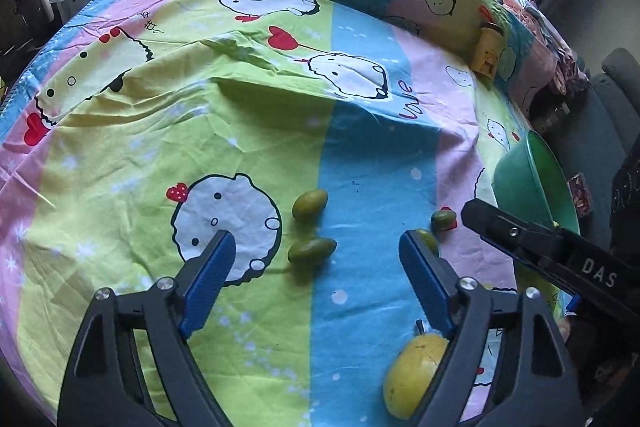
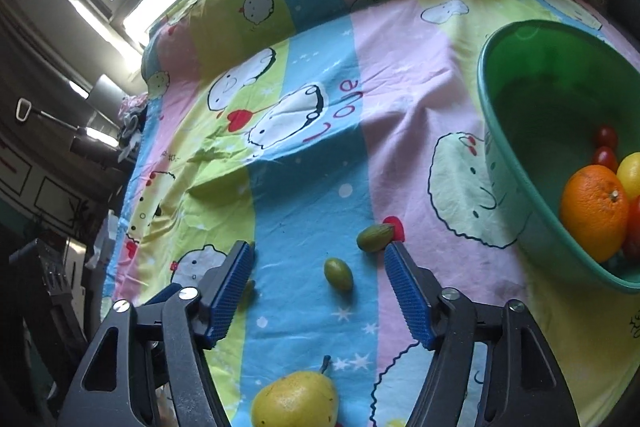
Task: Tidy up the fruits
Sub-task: 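Move both open grippers over the small green oval fruits, then close the left gripper on a green fruit while the right gripper grasps another green fruit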
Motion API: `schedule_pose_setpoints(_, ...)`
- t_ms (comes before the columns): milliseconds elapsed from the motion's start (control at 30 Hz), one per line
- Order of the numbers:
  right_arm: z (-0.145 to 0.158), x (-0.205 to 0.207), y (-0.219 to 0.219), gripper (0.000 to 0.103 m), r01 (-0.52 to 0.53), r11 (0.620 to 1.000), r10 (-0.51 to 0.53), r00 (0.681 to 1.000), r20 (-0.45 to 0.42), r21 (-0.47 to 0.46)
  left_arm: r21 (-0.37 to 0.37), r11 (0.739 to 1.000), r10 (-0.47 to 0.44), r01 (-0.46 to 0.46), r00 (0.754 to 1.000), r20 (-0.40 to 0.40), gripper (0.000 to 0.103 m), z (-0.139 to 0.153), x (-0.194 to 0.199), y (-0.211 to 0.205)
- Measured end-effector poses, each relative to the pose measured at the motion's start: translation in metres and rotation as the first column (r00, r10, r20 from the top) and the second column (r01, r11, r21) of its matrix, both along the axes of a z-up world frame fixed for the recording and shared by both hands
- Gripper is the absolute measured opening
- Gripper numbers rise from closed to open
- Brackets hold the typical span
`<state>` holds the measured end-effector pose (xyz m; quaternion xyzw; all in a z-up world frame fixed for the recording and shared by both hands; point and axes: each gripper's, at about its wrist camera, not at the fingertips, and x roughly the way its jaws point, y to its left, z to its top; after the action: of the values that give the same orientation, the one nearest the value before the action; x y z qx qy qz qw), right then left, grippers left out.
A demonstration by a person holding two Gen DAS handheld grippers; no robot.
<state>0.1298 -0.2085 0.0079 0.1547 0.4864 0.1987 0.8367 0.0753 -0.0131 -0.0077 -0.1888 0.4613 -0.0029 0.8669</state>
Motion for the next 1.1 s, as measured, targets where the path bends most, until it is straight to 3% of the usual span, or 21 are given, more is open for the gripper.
schedule_pose_setpoints(67, -0.006, 0.003, 0.002, 0.044, 0.008, 1.000, -0.009, 1.000, -0.026, -0.020, -0.003, 1.000, -0.003, 0.003, 1.000, -0.028, 0.071, -0.003, 0.003, 0.001)
schedule_pose_setpoints(167, -0.011, 0.006, 0.005, 0.031, 0.003, 0.999, -0.004, 0.999, -0.040, -0.040, -0.026, 1.000, -0.011, 0.010, 0.998, -0.065, 0.061, -0.009, 0.006, 0.002)
schedule_pose_setpoints(267, -0.015, 0.008, 0.009, 0.030, -0.019, 0.999, 0.016, 0.998, -0.058, -0.037, -0.042, 0.999, -0.014, 0.010, 0.996, -0.086, 0.056, -0.013, 0.009, 0.002)
schedule_pose_setpoints(500, -0.027, 0.013, 0.019, 0.030, -0.034, 0.997, 0.027, 0.995, -0.098, -0.069, -0.051, 0.999, -0.015, 0.009, 0.992, -0.126, 0.056, -0.021, 0.013, 0.002)
schedule_pose_setpoints(933, -0.035, 0.014, 0.030, 0.030, -0.045, 0.991, 0.032, 0.994, -0.107, -0.127, -0.022, 1.000, -0.010, 0.007, 0.993, -0.120, 0.055, -0.026, 0.018, -0.002)
schedule_pose_setpoints(1033, -0.037, 0.013, 0.032, 0.027, -0.043, 0.989, 0.029, 0.994, -0.101, -0.144, -0.039, 0.999, 0.029, -0.033, 0.994, -0.109, 0.048, -0.027, 0.016, 0.002)
schedule_pose_setpoints(1100, -0.037, 0.013, 0.033, 0.024, -0.041, 0.987, 0.027, 0.995, -0.097, -0.153, -0.043, 0.997, 0.065, -0.070, 0.992, -0.108, 0.039, -0.028, 0.015, 0.006)
